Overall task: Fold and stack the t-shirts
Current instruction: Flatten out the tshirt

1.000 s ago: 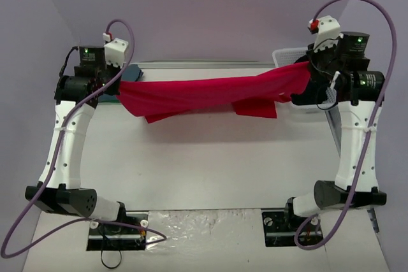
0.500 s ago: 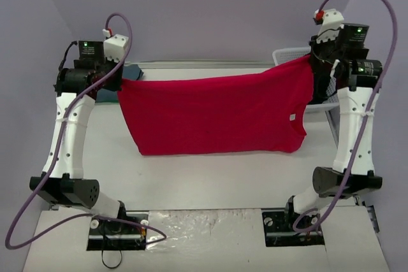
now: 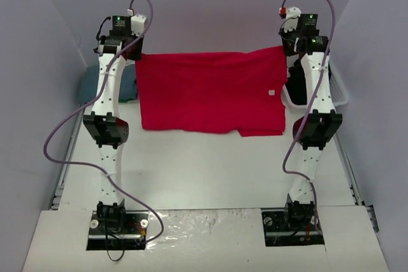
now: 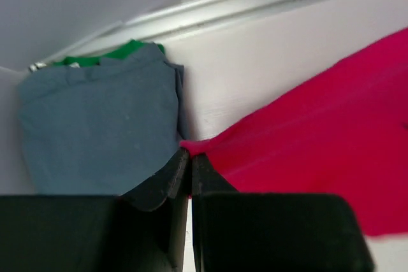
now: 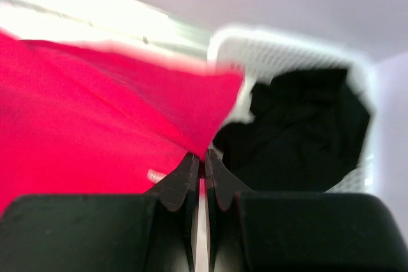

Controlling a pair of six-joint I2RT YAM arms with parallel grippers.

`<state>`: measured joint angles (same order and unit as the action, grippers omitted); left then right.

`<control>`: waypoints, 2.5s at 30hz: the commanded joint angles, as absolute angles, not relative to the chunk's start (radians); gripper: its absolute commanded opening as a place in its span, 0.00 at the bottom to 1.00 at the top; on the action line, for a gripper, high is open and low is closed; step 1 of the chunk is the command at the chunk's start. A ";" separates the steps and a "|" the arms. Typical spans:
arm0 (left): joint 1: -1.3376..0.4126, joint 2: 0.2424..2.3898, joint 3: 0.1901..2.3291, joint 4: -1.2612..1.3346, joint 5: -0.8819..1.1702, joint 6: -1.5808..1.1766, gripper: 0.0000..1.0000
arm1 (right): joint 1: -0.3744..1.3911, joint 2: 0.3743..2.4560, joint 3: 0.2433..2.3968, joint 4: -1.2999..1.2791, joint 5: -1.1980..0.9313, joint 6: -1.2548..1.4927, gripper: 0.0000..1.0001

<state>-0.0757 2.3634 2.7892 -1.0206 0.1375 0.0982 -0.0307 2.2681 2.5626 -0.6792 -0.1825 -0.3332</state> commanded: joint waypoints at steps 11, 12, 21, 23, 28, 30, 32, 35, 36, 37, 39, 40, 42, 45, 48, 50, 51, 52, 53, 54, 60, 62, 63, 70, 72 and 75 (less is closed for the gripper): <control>-0.067 1.588 2.228 -0.739 0.095 0.127 0.02 | 0.023 1.686 2.328 -0.380 -0.086 -0.322 0.00; -0.067 1.566 2.194 -0.742 0.095 0.133 0.02 | 0.021 1.636 2.283 -0.383 -0.078 -0.327 0.00; -0.064 1.369 1.838 -0.793 0.133 0.146 0.02 | -0.032 1.388 1.924 -0.442 -0.114 -0.266 0.00; -0.055 1.356 1.842 -0.801 0.138 0.135 0.02 | -0.044 1.350 1.916 -0.442 -0.112 -0.252 0.00; -0.038 1.385 1.979 -0.799 0.144 0.091 0.02 | -0.057 1.361 2.049 -0.440 -0.083 -0.213 0.00; -0.037 1.420 2.075 -0.792 0.140 0.077 0.02 | -0.055 1.410 2.124 -0.442 -0.074 -0.199 0.00; -0.037 1.445 2.137 -0.772 0.127 0.055 0.02 | -0.055 1.465 2.239 -0.437 -0.060 -0.183 0.00; -0.037 1.477 2.229 -0.758 0.144 0.040 0.02 | -0.055 1.514 2.339 -0.423 -0.048 -0.172 0.00; -0.037 1.485 2.250 -0.749 0.147 0.037 0.02 | -0.057 1.519 2.348 -0.419 -0.049 -0.170 0.00; -0.037 1.485 2.253 -0.743 0.149 0.029 0.03 | -0.057 1.522 2.349 -0.413 -0.051 -0.169 0.00; -0.037 1.493 2.244 -0.732 0.155 0.029 0.02 | -0.055 1.525 2.329 -0.399 -0.064 -0.163 0.00; -0.037 1.499 2.237 -0.729 0.153 0.031 0.02 | -0.057 1.532 2.304 -0.394 -0.075 -0.161 0.00; -0.037 1.512 2.203 -0.726 0.147 0.041 0.02 | -0.057 1.545 2.277 -0.393 -0.094 -0.160 0.00; -0.037 1.532 2.154 -0.716 0.141 0.049 0.02 | -0.055 1.583 2.221 -0.393 -0.103 -0.167 0.00; -0.037 1.555 2.080 -0.690 0.141 0.048 0.02 | -0.057 1.653 2.189 -0.393 -0.124 -0.170 0.00; -0.037 1.594 2.049 -0.683 0.135 0.041 0.02 | -0.055 1.690 2.194 -0.393 -0.129 -0.169 0.00; -0.037 1.607 2.048 -0.684 0.135 0.034 0.02 | -0.052 1.733 2.207 -0.393 -0.133 -0.166 0.00; -0.038 1.626 2.049 -0.683 0.129 0.032 0.02 | -0.052 1.755 2.218 -0.393 -0.138 -0.166 0.00; -0.037 1.661 2.052 -0.670 0.124 0.029 0.03 | -0.049 1.776 2.229 -0.393 -0.138 -0.169 0.00; -0.038 1.678 2.060 -0.667 0.117 0.028 0.02 | -0.048 1.825 2.258 -0.393 -0.138 -0.170 0.00; -0.038 1.888 2.322 -0.681 0.057 0.021 0.02 | -0.025 2.014 2.449 -0.393 -0.127 -0.196 0.00; -0.040 1.949 2.461 -0.692 0.049 0.023 0.02 | -0.006 2.048 2.564 -0.391 -0.111 -0.210 0.00; -0.040 1.962 2.500 -0.692 0.046 0.026 0.02 | -0.006 2.065 2.597 -0.382 -0.104 -0.213 0.00; -0.038 1.880 2.544 -0.674 0.037 0.054 0.02 | 0.032 1.962 2.593 -0.282 -0.052 -0.248 0.00; -0.038 1.804 2.447 -0.651 0.046 0.057 0.02 | 0.031 1.908 2.559 -0.282 -0.049 -0.252 0.00; -0.040 1.706 2.299 -0.650 0.061 0.067 0.02 | 0.028 1.777 2.357 -0.281 -0.057 -0.252 0.00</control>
<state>-0.0490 1.8366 2.3905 -0.7002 0.0631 0.0490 0.0391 1.9404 2.4809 -0.3626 -0.0875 -0.2371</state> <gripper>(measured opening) 0.031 0.009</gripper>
